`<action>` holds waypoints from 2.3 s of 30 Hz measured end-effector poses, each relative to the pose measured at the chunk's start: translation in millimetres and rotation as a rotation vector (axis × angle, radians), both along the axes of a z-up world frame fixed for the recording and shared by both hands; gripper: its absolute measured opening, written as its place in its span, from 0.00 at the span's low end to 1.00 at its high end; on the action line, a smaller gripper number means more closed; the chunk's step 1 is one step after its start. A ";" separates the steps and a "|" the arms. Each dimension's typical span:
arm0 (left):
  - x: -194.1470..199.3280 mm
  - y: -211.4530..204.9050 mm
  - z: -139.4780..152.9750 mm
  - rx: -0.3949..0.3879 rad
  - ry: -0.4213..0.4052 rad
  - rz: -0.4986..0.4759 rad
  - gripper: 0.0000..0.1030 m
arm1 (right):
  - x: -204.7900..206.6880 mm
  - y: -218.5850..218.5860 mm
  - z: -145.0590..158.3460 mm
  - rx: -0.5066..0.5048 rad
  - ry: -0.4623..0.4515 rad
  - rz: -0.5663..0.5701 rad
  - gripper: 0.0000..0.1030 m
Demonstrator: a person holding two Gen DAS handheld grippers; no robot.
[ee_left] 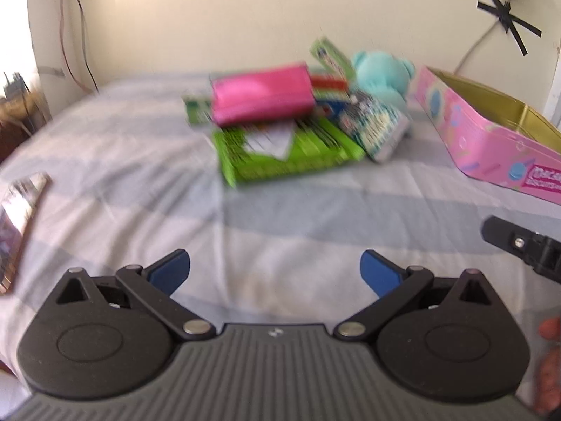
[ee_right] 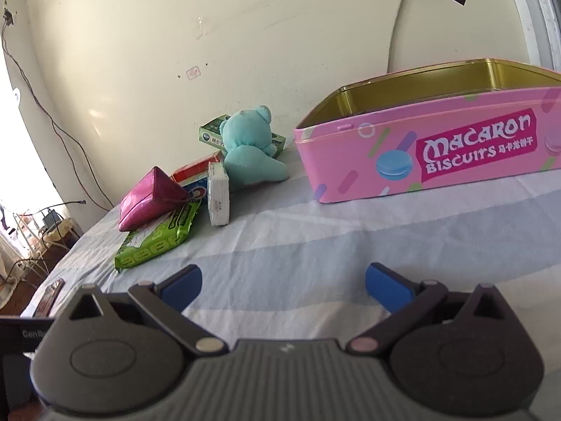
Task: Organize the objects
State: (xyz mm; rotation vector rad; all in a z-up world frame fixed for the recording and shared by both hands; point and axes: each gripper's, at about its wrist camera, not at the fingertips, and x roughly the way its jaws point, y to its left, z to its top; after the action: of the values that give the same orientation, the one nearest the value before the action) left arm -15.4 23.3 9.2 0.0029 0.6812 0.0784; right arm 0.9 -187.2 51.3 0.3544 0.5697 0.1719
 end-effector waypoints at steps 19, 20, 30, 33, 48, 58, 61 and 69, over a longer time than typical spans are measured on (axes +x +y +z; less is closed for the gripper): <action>5.8 36.5 0.6 -0.032 -0.094 -0.095 1.00 | 6.3 41.6 11.1 -0.224 -0.073 0.069 0.96; 5.0 36.2 0.6 -0.030 -0.101 -0.107 1.00 | 7.0 44.1 11.6 -0.232 -0.075 0.075 0.95; 12.9 43.6 -1.0 -0.039 -0.107 -0.125 1.00 | 19.6 56.7 13.9 -0.264 -0.076 0.103 0.94; 17.7 44.6 -1.6 -0.026 -0.095 -0.119 1.00 | 23.8 58.2 14.6 -0.269 -0.074 0.111 0.94; 93.6 104.1 11.4 -0.384 0.031 -0.128 0.74 | 89.1 91.1 27.9 -0.245 -0.035 0.338 0.64; 93.2 65.4 10.6 -0.297 0.055 -0.167 0.47 | 110.9 119.9 13.3 -0.176 0.034 0.458 0.36; 75.6 60.6 15.5 -0.326 0.067 -0.185 0.47 | 93.0 110.0 15.9 -0.163 0.028 0.450 0.32; 51.8 0.8 60.7 -0.280 -0.032 -0.337 0.47 | 40.7 53.1 44.3 -0.115 -0.065 0.352 0.30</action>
State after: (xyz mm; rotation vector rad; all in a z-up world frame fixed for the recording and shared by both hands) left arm 36.5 24.1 69.9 -0.1516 0.6466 -0.3403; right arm 41.6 -134.1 95.6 0.1340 0.5719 0.4859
